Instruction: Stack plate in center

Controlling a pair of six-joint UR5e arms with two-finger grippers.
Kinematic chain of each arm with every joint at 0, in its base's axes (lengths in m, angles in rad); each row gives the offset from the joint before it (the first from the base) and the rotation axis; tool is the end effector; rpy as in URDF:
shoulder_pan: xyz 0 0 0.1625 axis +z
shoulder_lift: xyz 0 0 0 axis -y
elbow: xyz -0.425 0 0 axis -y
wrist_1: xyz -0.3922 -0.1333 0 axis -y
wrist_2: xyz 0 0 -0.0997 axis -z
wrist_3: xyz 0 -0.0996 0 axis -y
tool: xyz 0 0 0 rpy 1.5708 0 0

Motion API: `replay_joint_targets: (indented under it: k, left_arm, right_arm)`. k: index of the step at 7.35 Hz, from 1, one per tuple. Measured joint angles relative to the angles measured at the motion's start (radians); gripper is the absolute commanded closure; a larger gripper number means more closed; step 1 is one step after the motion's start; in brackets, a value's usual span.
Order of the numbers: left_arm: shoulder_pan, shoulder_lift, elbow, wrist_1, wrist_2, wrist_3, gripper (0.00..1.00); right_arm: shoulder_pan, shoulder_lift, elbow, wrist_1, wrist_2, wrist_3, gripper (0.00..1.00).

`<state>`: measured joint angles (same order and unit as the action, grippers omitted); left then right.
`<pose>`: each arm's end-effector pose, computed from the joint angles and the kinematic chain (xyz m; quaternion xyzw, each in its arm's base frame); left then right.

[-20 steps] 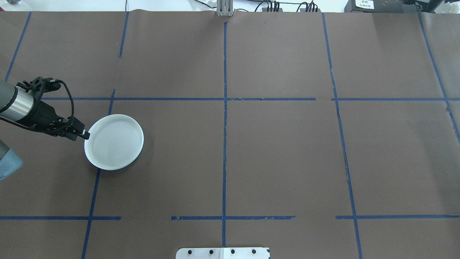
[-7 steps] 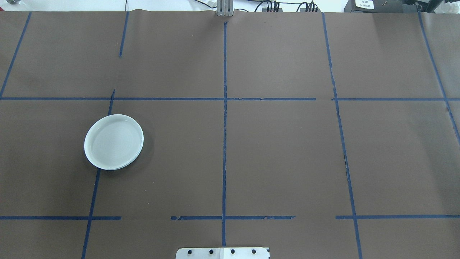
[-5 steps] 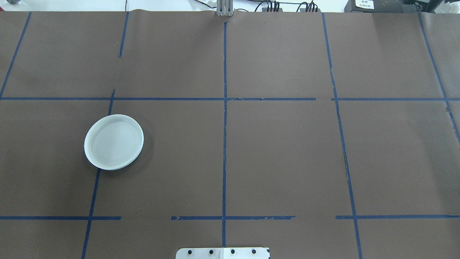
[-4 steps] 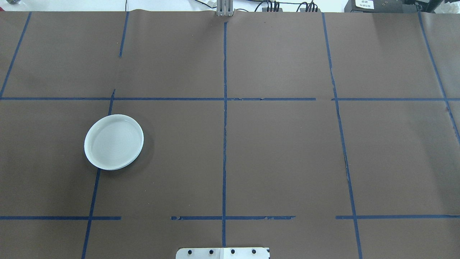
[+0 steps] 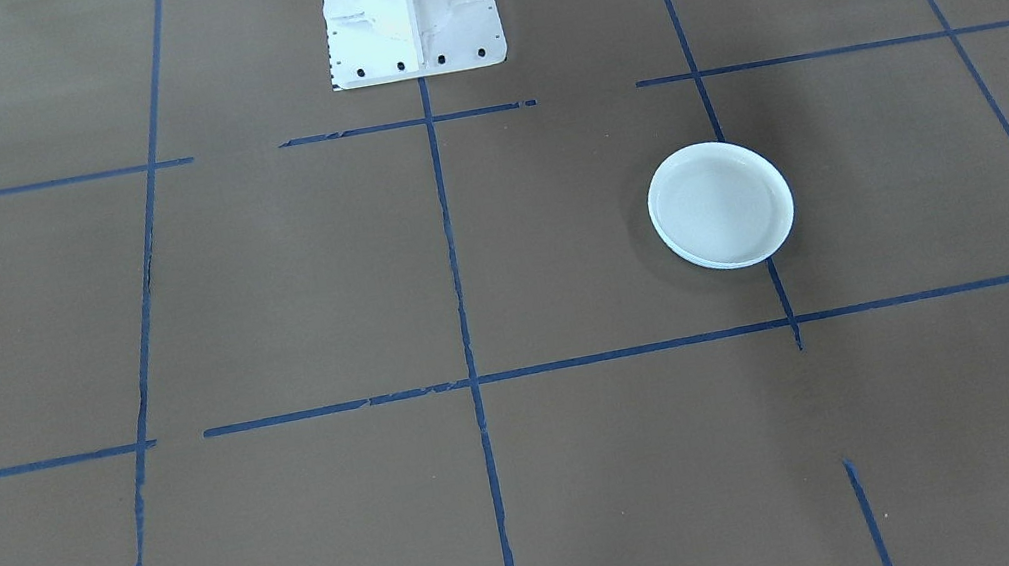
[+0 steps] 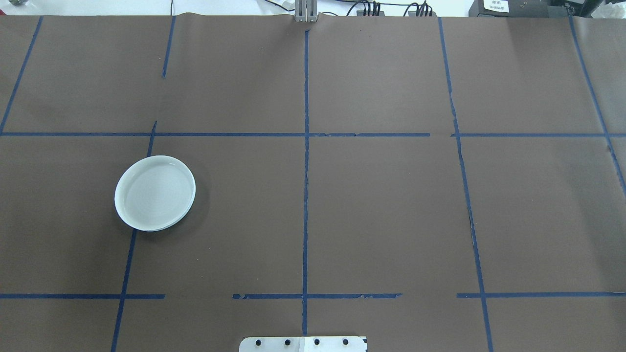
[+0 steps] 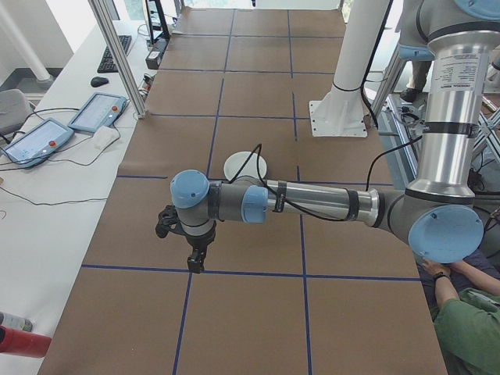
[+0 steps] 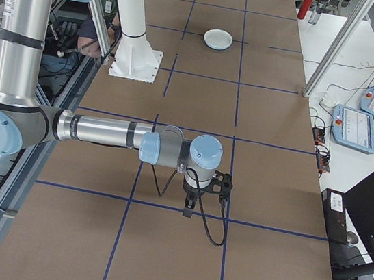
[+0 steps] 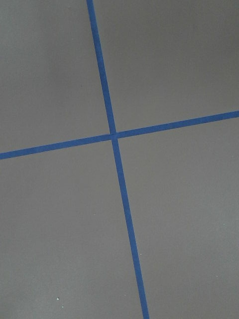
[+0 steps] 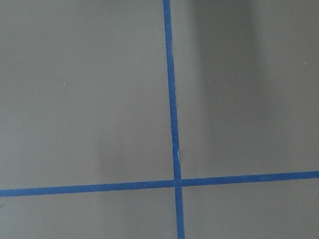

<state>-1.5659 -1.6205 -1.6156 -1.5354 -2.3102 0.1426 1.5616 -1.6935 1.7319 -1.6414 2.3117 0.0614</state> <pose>-0.0637 -0.5158 0.6175 0.0523 0.3584 0.0793 0.9287 0.0621 -0.4378 0.6459 -0.0278 -0.3612 0.0302 0.9316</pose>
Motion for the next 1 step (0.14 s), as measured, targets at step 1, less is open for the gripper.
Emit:
replay_joint_targets:
  k: [1]
  left_arm:
    - [0.0, 0.0, -0.001, 0.0, 0.0, 0.0, 0.0]
  right_arm:
    - [0.0, 0.0, 0.0, 0.0, 0.0, 0.0, 0.0]
